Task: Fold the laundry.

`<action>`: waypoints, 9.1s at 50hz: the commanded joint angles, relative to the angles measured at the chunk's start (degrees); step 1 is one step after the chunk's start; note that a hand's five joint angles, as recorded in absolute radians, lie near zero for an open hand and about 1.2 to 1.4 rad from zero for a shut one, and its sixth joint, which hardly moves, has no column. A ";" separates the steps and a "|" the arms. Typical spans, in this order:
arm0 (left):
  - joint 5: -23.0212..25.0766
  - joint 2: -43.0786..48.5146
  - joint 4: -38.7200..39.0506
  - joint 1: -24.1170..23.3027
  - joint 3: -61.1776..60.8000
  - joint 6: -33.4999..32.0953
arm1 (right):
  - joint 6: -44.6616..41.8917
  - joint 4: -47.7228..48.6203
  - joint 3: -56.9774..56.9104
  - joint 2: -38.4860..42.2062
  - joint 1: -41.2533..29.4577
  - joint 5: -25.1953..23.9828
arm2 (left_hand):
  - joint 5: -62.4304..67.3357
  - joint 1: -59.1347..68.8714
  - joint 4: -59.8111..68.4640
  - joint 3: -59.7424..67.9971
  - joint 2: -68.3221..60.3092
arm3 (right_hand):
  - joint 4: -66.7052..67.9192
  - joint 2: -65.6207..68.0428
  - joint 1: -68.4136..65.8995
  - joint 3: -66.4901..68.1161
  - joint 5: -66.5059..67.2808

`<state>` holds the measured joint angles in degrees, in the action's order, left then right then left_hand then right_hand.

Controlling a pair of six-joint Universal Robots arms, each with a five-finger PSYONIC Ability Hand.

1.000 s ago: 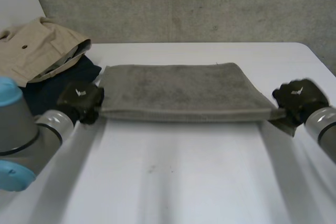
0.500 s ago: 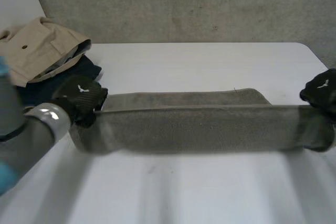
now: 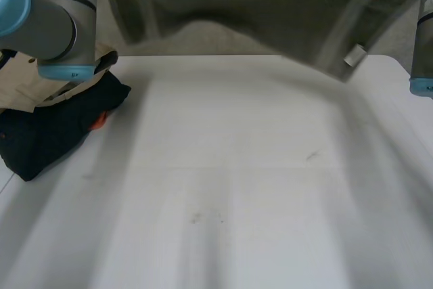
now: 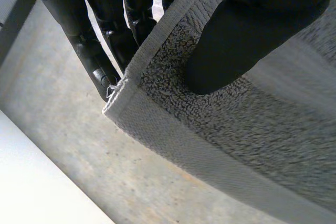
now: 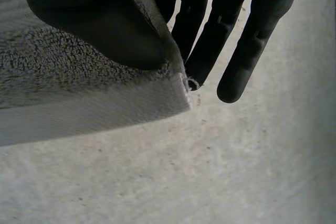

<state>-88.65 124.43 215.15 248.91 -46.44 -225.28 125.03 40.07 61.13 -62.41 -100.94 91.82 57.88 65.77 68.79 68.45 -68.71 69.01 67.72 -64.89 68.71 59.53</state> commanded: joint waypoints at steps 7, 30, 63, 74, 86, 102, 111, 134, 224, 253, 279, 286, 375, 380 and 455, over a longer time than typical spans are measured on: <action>-0.03 0.37 -3.95 0.52 -20.08 6.60 | 8.04 -11.85 7.15 4.48 0.56 -6.47 | 12.12 14.23 11.21 11.55 -11.29 | 10.99 12.28 -15.11 11.29 10.47; -1.08 -24.22 -29.67 -2.38 -61.31 1.07 | -5.65 -60.62 27.27 -6.31 9.52 -8.94 | 12.12 14.23 11.21 11.55 -11.29 | 10.99 12.28 -15.11 11.29 10.47; -11.63 6.87 -24.43 -4.05 -27.14 3.44 | -4.62 -19.33 17.37 13.45 3.47 -7.89 | 12.12 14.23 11.21 11.55 -11.29 | 10.99 12.28 -15.11 11.29 10.47; -11.89 9.17 -21.01 -6.94 -21.68 3.44 | -0.23 -8.95 13.22 16.54 1.45 -5.69 | -54.21 -52.10 -55.12 -54.77 55.04 | -59.01 -57.72 54.89 -58.71 -59.53; -11.98 -2.08 -19.59 -8.36 -33.71 4.85 | 13.14 -30.38 22.01 -0.51 7.23 -12.71 | -57.50 -55.39 -58.41 -58.07 58.33 | -59.01 -57.72 54.89 -58.71 -59.53; -11.54 -8.50 -19.41 -9.23 -43.65 12.23 | 12.61 -37.44 31.94 -0.17 18.05 -21.51 | -57.33 -55.22 -58.24 -57.90 58.16 | -41.77 -40.48 37.65 -41.48 -42.30; -11.54 -9.03 -18.71 -9.15 -43.56 12.23 | 12.35 -31.90 30.63 5.37 19.72 -20.11 | -57.50 -55.39 -58.41 -58.06 58.33 | 10.93 12.22 -15.05 11.23 10.41; -11.54 -15.97 -18.45 -8.71 -47.96 12.41 | 1.44 -23.29 29.40 -2.53 17.65 -9.64 | -57.67 -55.55 -58.58 -58.23 58.49 | 10.99 12.28 -15.11 11.29 10.47; -10.31 -24.86 -18.45 -4.75 -52.71 24.88 | 32.54 -20.55 17.70 6.00 -35.83 -12.90 | -57.16 -55.05 -58.07 -57.73 57.99 | -59.01 -57.72 54.89 -58.71 -59.53; -16.81 -1.91 -36.11 -16.88 -36.09 34.56 | 57.96 -47.10 7.08 13.80 -21.93 -20.98 | -54.13 -52.02 -55.04 -54.70 54.96 | -51.53 -50.24 47.41 -51.23 -52.05; -8.65 -18.34 -28.73 -16.00 -41.63 23.83 | 60.59 -40.25 24.90 0.63 -21.41 -6.74 | -57.67 -55.55 -58.58 -58.23 58.49 | -47.66 -46.37 43.54 -47.36 -48.18; -4.95 -20.11 -28.64 -15.30 -43.21 24.88 | 64.64 -34.36 32.47 0.54 -22.46 -6.83 | -57.33 -55.22 -58.24 -57.90 58.16 | -46.48 -45.19 42.36 -46.18 -47.00; -4.95 -12.72 -27.50 -18.02 -35.21 27.26 | 54.53 -38.92 -47.07 47.65 16.30 -0.76 | -56.49 -54.38 -57.40 -57.05 57.32 | 10.99 12.28 -15.11 11.29 10.47; -4.95 -12.72 -27.50 -18.02 -35.21 27.26 | 52.34 -39.80 -47.33 47.73 16.82 -1.30 | -56.49 -54.38 -57.40 -57.05 57.32 | -16.59 -15.30 12.47 -16.30 -17.12; 13.42 0.85 -23.81 17.59 -9.26 22.75 | 22.26 -25.83 46.98 -22.48 3.90 -26.35 | 12.12 14.23 11.21 11.55 -11.29 | -59.01 -57.72 54.89 -58.71 -59.53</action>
<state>-73.92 136.77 189.66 272.56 -47.24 -209.73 138.38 11.97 108.94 -80.93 -100.41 62.16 57.35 64.55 68.51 68.14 -68.42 12.49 12.17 -13.36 12.42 2.46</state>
